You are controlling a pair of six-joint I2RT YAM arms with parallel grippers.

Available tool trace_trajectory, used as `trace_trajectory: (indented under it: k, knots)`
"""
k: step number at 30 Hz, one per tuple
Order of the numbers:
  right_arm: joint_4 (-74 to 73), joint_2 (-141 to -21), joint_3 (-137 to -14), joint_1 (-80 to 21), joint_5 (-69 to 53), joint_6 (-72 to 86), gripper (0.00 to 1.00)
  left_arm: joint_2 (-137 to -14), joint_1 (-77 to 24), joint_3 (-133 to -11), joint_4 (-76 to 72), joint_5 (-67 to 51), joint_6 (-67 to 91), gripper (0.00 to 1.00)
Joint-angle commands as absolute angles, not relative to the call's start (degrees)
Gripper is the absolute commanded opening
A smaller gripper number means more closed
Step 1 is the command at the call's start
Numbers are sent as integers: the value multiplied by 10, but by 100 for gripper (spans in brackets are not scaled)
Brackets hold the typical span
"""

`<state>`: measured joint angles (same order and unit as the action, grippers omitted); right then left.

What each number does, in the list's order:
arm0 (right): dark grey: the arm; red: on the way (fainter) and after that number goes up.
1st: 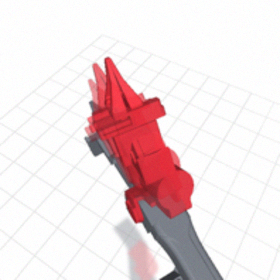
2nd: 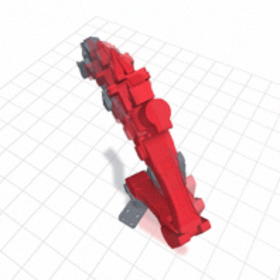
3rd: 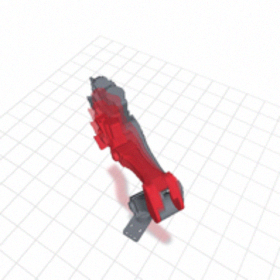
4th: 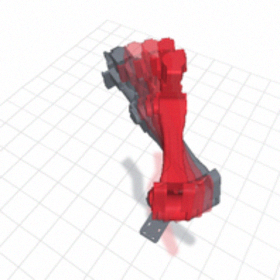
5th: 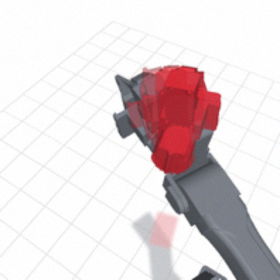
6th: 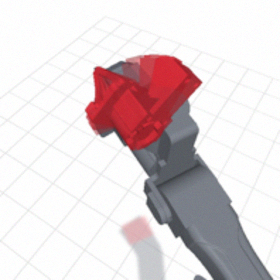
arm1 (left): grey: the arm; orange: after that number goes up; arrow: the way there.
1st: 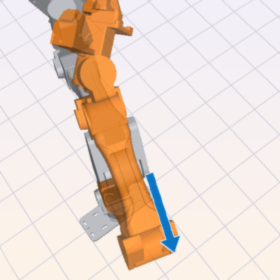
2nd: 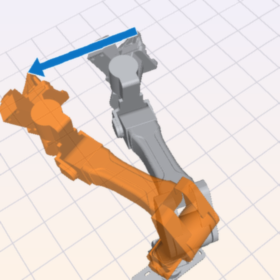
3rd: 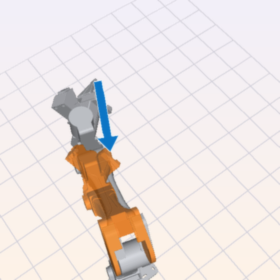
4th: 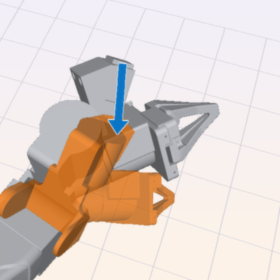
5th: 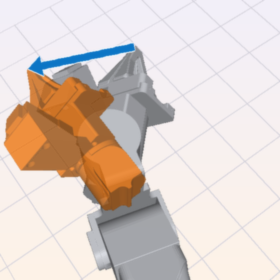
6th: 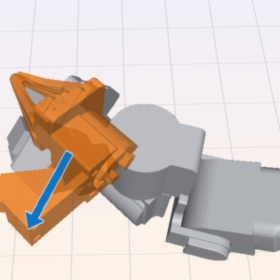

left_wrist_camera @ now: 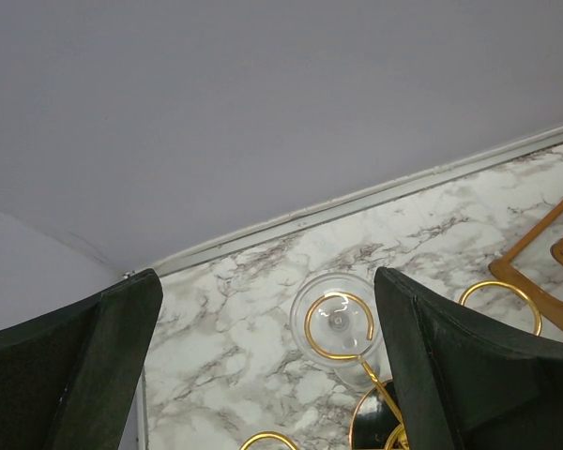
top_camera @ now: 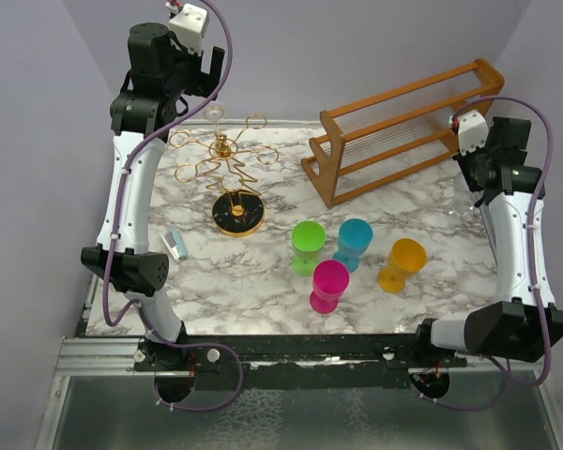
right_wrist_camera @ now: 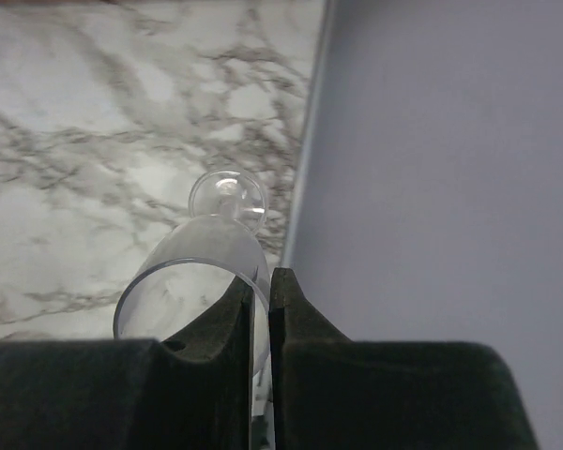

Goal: Place the wine glass upside down on the wine glass rack

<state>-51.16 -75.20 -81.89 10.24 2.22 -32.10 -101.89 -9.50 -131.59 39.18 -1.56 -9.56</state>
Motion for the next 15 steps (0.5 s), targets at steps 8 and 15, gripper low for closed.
trace_trajectory:
  k: [8,15]
  knots:
    - [-474,-731,-1032,105,26,-357,1,-989,-97,-1306,390,-18,-93,99]
    - [-500,-739,-1157,105,-128,-313,1,-976,-97,-1301,392,-65,-89,99]
